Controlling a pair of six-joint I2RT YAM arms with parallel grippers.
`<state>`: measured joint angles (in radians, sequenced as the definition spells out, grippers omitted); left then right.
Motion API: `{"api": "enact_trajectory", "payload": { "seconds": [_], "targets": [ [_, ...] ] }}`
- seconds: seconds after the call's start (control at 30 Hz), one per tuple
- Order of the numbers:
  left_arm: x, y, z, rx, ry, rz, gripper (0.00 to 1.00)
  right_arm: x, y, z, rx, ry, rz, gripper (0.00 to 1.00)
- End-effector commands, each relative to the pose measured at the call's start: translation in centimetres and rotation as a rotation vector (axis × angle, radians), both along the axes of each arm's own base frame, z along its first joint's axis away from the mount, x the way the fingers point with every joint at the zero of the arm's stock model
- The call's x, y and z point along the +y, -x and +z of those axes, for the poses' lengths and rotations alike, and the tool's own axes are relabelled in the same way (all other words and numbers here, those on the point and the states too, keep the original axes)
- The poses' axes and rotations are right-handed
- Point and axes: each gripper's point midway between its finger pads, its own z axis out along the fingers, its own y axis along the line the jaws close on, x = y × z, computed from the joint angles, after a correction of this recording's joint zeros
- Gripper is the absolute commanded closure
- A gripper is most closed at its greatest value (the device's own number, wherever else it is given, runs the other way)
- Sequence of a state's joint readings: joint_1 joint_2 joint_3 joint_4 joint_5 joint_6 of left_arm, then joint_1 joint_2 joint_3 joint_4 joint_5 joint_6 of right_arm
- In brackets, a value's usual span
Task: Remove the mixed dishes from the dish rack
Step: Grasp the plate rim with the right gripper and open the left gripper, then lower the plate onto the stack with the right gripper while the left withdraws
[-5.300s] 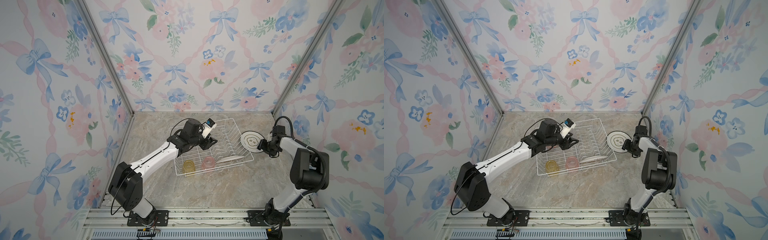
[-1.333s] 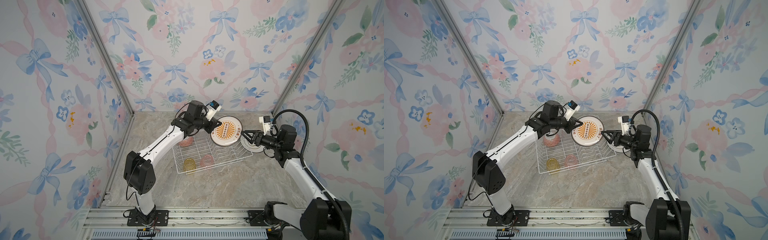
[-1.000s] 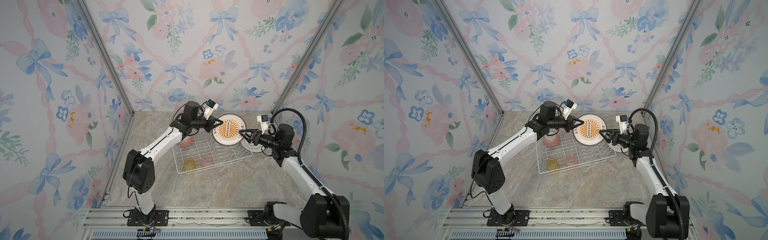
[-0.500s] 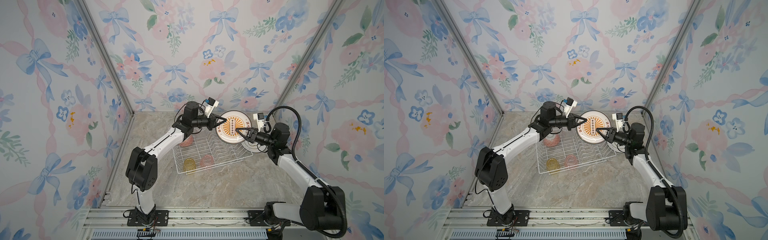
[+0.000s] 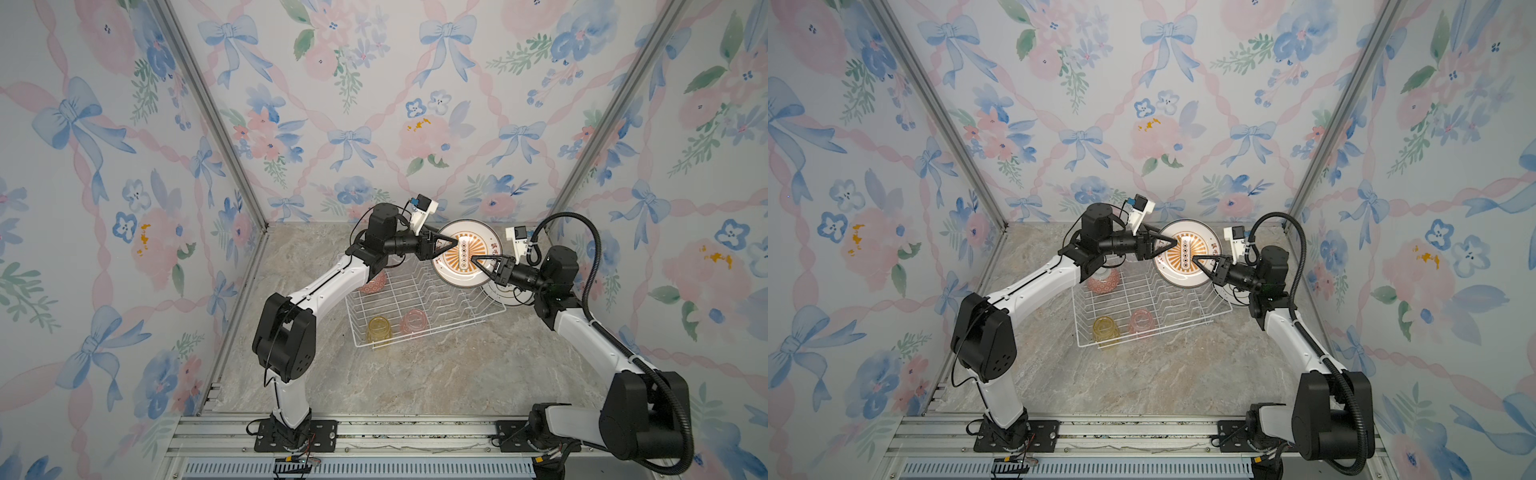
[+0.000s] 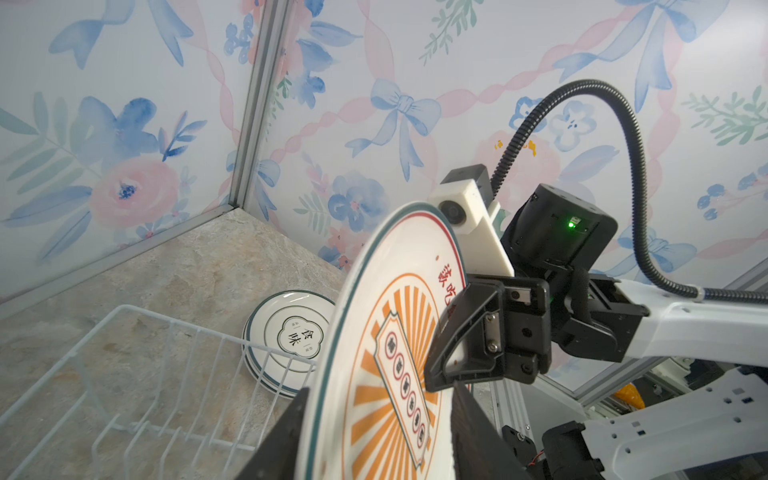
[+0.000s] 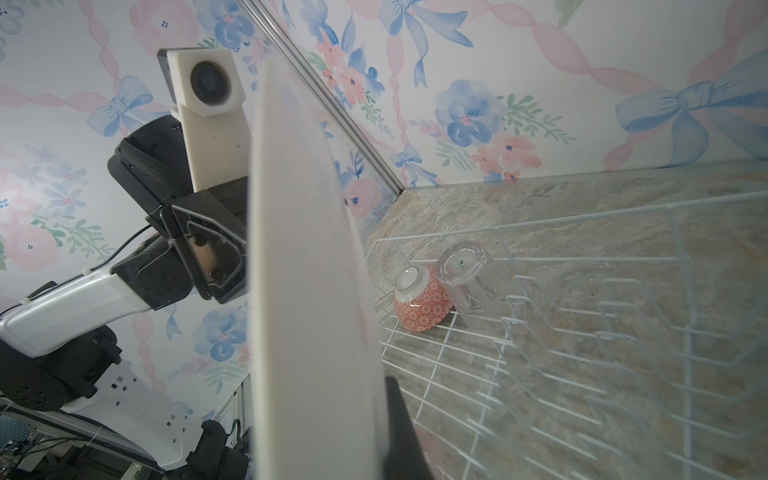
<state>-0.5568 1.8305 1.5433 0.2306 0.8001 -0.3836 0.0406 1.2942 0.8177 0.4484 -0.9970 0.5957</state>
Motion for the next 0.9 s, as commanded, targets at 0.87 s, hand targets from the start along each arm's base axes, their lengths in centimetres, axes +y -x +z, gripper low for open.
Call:
{"api": "enact_trajectory", "payload": {
  "seconds": [0.87],
  "targets": [
    [9.6, 0.9, -3.1, -0.191, -0.335, 0.427, 0.41, -21.0, -2.3, -4.0, 0.328, -0.021, -0.805, 1.00]
  ]
}}
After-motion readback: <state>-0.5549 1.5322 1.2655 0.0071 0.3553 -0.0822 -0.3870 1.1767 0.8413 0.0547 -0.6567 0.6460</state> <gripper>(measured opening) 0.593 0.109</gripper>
